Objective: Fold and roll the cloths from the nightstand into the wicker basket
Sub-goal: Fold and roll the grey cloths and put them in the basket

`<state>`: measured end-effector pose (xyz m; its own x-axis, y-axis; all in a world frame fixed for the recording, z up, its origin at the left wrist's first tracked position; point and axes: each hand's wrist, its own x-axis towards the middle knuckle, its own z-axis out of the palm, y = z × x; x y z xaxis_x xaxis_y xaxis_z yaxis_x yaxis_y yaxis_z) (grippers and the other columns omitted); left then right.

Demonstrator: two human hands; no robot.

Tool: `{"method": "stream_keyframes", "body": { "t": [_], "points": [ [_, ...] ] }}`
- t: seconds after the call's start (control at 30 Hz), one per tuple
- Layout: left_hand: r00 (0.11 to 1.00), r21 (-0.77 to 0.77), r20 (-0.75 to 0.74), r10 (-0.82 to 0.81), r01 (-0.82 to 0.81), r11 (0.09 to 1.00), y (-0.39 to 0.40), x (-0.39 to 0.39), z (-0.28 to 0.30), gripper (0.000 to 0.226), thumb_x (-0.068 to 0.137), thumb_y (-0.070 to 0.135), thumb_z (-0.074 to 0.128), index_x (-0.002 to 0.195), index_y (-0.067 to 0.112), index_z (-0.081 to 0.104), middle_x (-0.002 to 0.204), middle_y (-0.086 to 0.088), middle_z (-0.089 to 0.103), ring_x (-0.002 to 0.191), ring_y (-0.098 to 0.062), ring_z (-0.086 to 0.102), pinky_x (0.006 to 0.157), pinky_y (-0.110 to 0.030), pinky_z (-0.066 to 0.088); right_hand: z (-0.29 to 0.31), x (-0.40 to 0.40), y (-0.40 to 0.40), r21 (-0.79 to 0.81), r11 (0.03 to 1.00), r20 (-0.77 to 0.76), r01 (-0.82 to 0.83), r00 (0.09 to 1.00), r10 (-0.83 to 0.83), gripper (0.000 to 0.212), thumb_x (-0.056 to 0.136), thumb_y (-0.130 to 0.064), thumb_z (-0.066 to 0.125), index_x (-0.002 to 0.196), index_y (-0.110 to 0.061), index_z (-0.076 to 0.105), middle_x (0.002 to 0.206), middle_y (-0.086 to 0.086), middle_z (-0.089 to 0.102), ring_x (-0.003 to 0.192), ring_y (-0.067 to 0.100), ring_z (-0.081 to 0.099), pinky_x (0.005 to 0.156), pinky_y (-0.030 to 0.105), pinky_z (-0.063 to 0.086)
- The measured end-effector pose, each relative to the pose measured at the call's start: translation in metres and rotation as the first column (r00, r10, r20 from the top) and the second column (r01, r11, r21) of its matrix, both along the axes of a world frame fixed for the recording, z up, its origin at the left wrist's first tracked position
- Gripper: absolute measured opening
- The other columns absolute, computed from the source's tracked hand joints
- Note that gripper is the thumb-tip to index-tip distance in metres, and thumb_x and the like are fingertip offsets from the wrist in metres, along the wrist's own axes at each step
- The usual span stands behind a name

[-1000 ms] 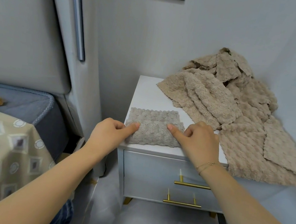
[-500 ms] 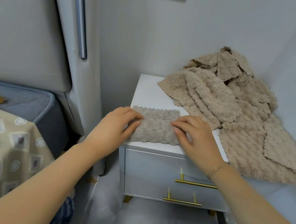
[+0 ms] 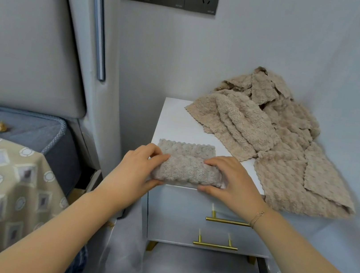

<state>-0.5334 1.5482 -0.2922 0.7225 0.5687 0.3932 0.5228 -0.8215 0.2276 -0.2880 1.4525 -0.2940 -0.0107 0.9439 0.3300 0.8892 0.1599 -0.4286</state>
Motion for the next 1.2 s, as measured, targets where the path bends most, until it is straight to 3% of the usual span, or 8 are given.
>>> {"method": "stream_keyframes", "body": {
  "t": [0.13,0.23,0.37,0.47,0.67,0.8,1.07,1.2],
  "points": [
    [0.993,-0.146,0.105,0.053,-0.037,0.989,-0.011,-0.006,0.016,0.045,0.087,0.035,0.069,0.127,0.025,0.052,0.113,0.013,0.060,0.090,0.002,0.057,0.079,-0.009,0.039,0.006,-0.001,-0.004,-0.055,0.996,-0.119,0.069,0.990,-0.075,0.050,0.077,-0.050,0.071,0.121,-0.028,0.059,0.104,-0.013,0.056,0.101,0.005,0.045,0.083,0.009,0.033],
    [0.984,-0.290,0.141,0.112,-0.067,0.955,-0.009,-0.002,0.022,0.032,0.088,0.038,0.066,0.115,0.027,0.054,0.089,0.023,0.055,0.077,0.017,0.051,0.067,-0.004,0.037,0.011,-0.001,0.000,-0.086,0.993,-0.271,0.084,0.957,-0.105,0.043,0.076,-0.055,0.066,0.110,-0.031,0.057,0.098,-0.011,0.056,0.092,0.002,0.050,0.077,0.015,0.038],
    [0.962,-0.499,0.170,0.215,-0.105,0.860,0.007,0.010,0.025,0.020,0.090,0.045,0.061,0.100,0.027,0.060,0.085,0.016,0.064,0.079,0.007,0.059,0.068,-0.012,0.040,0.018,-0.004,0.015,-0.097,0.989,-0.461,0.111,0.876,-0.143,0.041,0.075,-0.057,0.064,0.092,-0.020,0.060,0.083,-0.002,0.064,0.073,0.011,0.057,0.064,0.022,0.045],
    [0.944,-0.543,0.098,0.315,-0.214,0.812,0.020,0.023,0.027,0.035,0.091,0.050,0.055,0.095,0.016,0.063,0.085,-0.003,0.066,0.082,-0.016,0.060,0.069,-0.028,0.045,0.019,-0.009,0.029,-0.123,0.969,-0.499,0.214,0.831,-0.246,0.037,0.082,-0.050,0.066,0.070,-0.019,0.049,0.061,-0.006,0.047,0.054,0.007,0.042,0.050,0.017,0.034],
    [0.915,-0.568,-0.047,0.401,-0.355,0.743,0.040,0.044,0.034,0.045,0.095,0.047,0.050,0.072,0.010,0.042,0.068,-0.002,0.044,0.064,-0.018,0.042,0.053,-0.028,0.028,0.018,-0.017,0.055,-0.187,0.891,-0.397,0.414,0.798,-0.454,0.055,0.082,-0.061,0.061,0.063,-0.017,0.035,0.060,-0.002,0.038,0.055,0.014,0.036,0.051,0.031,0.024],
    [0.941,-0.657,-0.063,0.332,-0.290,0.696,0.052,0.047,0.038,0.036,0.096,0.046,0.050,0.104,0.013,0.062,0.097,-0.005,0.065,0.088,-0.020,0.058,0.074,-0.029,0.046,0.022,-0.015,0.063,-0.234,0.848,-0.278,0.476,0.803,-0.528,0.055,0.080,-0.067,0.057,0.064,-0.019,0.036,0.076,0.000,0.042,0.069,0.019,0.042,0.049,0.031,0.022],
    [0.973,-0.871,-0.215,0.081,-0.229,0.434,0.067,0.037,0.056,0.048,0.071,0.054,0.070,0.105,0.020,0.071,0.105,0.003,0.073,0.102,-0.014,0.067,0.091,-0.026,0.053,0.039,-0.002,0.064,-0.460,0.849,-0.423,0.262,0.776,-0.469,0.061,0.078,-0.057,0.069,0.057,-0.018,0.027,0.055,-0.004,0.024,0.050,0.013,0.027,0.053,0.028,0.019],
    [0.980,-0.881,-0.199,0.019,-0.187,0.434,0.062,0.041,0.057,0.055,0.065,0.056,0.080,0.106,0.021,0.071,0.106,0.006,0.073,0.104,-0.012,0.066,0.099,-0.030,0.049,0.044,0.007,0.058,-0.504,0.856,-0.588,0.118,0.679,-0.440,0.040,0.080,-0.046,0.073,0.091,-0.011,0.059,0.083,-0.002,0.056,0.069,0.005,0.049,0.062,0.023,0.039]
  ]
}}
